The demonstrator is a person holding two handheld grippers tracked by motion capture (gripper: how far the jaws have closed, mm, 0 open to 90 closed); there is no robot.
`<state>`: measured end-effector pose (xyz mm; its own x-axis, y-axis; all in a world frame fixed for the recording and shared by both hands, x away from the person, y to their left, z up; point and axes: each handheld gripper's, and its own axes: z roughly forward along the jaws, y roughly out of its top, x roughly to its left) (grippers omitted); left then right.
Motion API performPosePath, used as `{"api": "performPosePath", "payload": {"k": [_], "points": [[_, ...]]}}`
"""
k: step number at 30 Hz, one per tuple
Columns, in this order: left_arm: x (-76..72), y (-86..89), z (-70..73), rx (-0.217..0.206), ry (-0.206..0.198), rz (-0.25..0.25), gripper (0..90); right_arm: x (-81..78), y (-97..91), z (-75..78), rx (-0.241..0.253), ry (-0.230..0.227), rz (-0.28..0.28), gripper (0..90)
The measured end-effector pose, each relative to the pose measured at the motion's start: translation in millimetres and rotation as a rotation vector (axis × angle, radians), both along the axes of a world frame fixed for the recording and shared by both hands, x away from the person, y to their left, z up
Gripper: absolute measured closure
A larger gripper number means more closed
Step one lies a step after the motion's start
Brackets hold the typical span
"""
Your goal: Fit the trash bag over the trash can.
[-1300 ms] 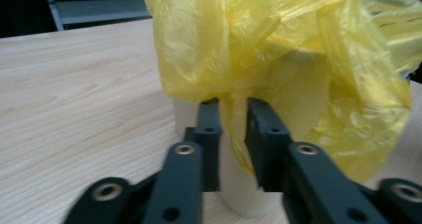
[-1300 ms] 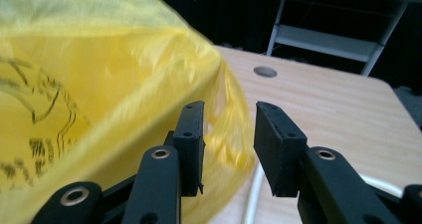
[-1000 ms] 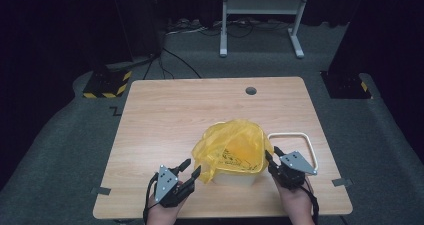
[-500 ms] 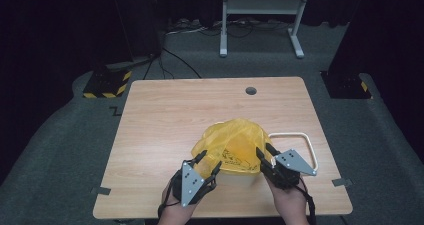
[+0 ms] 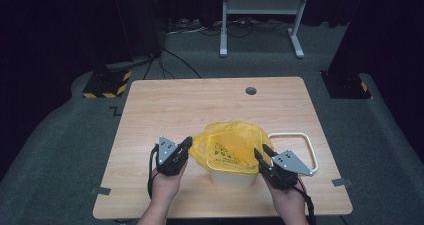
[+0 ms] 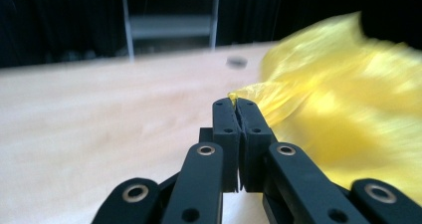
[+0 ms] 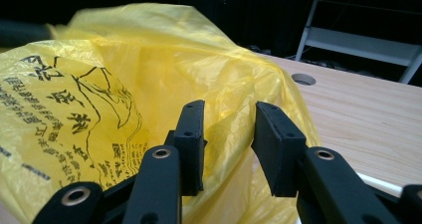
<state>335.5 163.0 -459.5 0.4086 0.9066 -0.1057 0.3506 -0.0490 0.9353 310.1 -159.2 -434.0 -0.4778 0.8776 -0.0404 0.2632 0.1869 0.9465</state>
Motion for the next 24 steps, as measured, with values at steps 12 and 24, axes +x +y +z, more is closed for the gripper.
{"api": "performPosePath", "payload": {"k": [12, 24], "points": [[-34.2, -30.3, -23.7, 0.041, 0.038, -0.167, 86.7, -4.3, -6.6, -1.0, -0.036, 0.0, 0.007, 68.0], [-57.6, -7.5, 14.5, -0.033, -0.156, -0.095, 61.0, -5.8, -14.4, 3.9, -0.009, 0.006, 0.008, 70.1]]}}
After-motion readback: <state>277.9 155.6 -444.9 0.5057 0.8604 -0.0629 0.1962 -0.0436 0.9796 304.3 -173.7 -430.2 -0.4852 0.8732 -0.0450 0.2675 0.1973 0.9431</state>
